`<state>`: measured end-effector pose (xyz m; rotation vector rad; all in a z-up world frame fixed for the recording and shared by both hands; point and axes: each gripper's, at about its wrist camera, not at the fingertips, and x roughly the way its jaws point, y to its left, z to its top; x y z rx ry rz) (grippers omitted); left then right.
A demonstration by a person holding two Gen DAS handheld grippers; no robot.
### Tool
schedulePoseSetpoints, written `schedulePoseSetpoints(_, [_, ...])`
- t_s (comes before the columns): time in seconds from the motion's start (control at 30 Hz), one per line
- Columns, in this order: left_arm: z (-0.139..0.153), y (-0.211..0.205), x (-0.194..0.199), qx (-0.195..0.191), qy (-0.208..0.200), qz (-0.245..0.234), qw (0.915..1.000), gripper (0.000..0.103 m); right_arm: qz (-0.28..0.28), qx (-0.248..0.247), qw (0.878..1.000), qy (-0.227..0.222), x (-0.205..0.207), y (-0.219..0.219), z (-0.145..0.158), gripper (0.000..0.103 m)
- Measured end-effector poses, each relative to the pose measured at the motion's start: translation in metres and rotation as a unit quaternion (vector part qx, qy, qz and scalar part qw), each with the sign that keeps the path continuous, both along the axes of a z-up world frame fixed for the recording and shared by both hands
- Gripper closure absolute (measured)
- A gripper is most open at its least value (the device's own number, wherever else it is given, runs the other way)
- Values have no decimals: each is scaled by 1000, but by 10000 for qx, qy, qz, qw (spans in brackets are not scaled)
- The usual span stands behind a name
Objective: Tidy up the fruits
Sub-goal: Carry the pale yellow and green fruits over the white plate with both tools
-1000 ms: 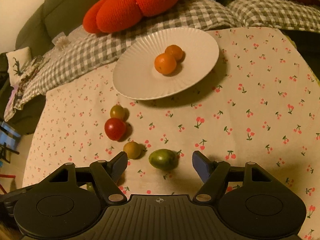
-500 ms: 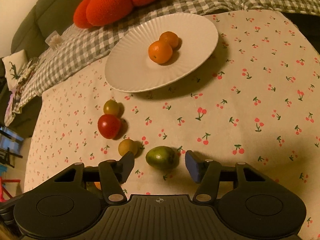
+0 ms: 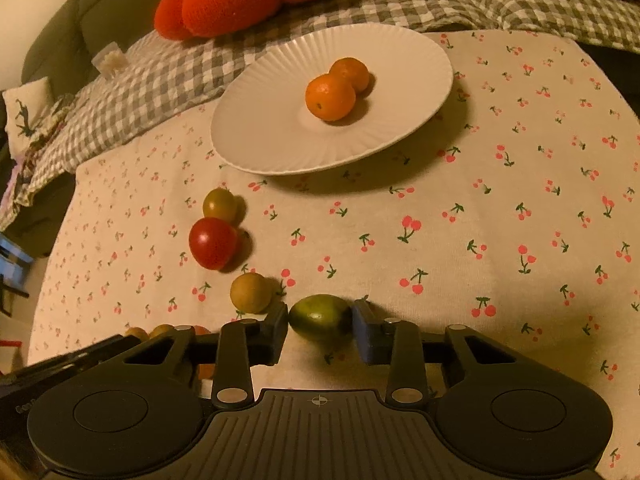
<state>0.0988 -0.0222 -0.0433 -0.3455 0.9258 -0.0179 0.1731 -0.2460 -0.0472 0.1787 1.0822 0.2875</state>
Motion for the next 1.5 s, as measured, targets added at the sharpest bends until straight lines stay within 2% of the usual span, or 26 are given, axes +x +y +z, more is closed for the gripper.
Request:
schedulePoseSetpoints(0.5, [19,-14,-1,618,-468,-161,9969,83,3,94,9998,-192,-4,0,14,69])
schedulePoseSetpoints(1.1, [34,-47,6,1260,-955,-497,9862,83,-130,246,9989,-390,-1,-11,27,69])
schedulePoseSetpoints(1.5, [38,-63,30,1641,-1214,-703,9764,83,-254,297,9976,-574,5,-22,39,69])
